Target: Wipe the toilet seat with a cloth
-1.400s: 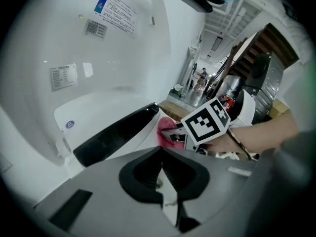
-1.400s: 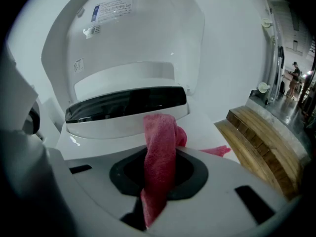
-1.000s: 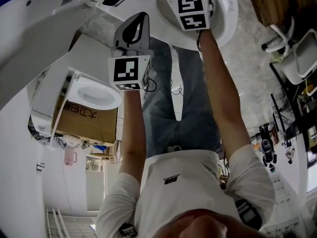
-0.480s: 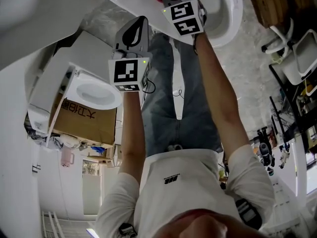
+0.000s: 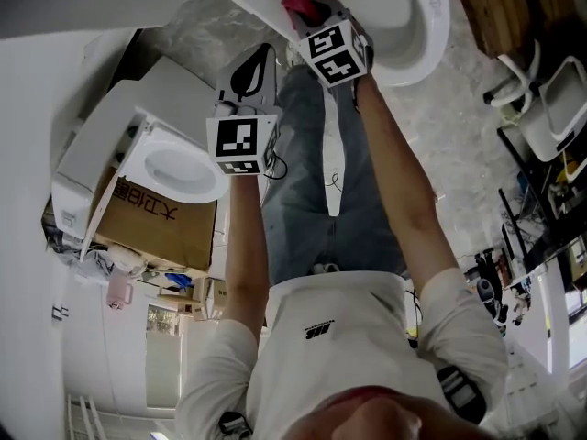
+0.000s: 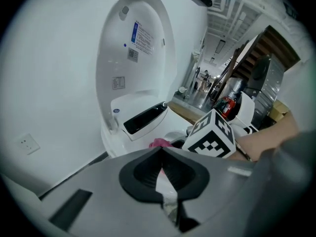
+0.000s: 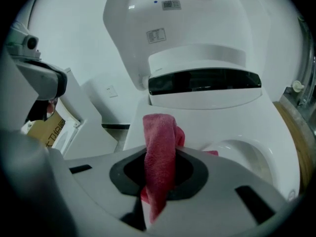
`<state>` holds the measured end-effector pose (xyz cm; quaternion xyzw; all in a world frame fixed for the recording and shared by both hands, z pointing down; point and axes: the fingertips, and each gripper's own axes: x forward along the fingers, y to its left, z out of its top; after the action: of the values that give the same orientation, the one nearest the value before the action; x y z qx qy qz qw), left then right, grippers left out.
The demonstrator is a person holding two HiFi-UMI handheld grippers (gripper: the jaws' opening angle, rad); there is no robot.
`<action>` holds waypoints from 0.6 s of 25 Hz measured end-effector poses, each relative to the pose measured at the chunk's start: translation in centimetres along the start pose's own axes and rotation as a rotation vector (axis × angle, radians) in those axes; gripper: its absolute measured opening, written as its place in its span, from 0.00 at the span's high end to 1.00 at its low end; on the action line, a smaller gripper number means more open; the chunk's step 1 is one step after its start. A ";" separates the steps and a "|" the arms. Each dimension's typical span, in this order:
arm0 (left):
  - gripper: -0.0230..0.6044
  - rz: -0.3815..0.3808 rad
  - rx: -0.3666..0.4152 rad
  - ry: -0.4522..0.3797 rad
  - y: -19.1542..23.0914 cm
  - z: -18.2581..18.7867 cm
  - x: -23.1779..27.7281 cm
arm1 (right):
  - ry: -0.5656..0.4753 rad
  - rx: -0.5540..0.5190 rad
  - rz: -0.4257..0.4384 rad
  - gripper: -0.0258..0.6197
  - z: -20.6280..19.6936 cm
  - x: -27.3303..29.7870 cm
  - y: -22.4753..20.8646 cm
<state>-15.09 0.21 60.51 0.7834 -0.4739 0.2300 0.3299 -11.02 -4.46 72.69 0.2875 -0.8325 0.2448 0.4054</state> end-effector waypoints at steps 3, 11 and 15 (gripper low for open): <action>0.95 0.008 0.003 0.005 -0.4 0.3 -1.3 | 0.006 -0.012 0.025 0.88 -0.3 -1.4 1.7; 0.95 -0.034 0.065 0.003 -3.4 4.7 -6.7 | -0.043 0.003 -0.010 0.88 2.5 -13.2 2.9; 0.95 -0.062 0.100 -0.030 -5.6 9.5 -9.3 | -0.140 0.056 -0.076 0.88 6.2 -21.2 1.7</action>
<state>-13.75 0.63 46.16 0.8167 -0.4420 0.2314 0.2900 -4.77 -1.27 51.73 0.3466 -0.8400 0.2320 0.3470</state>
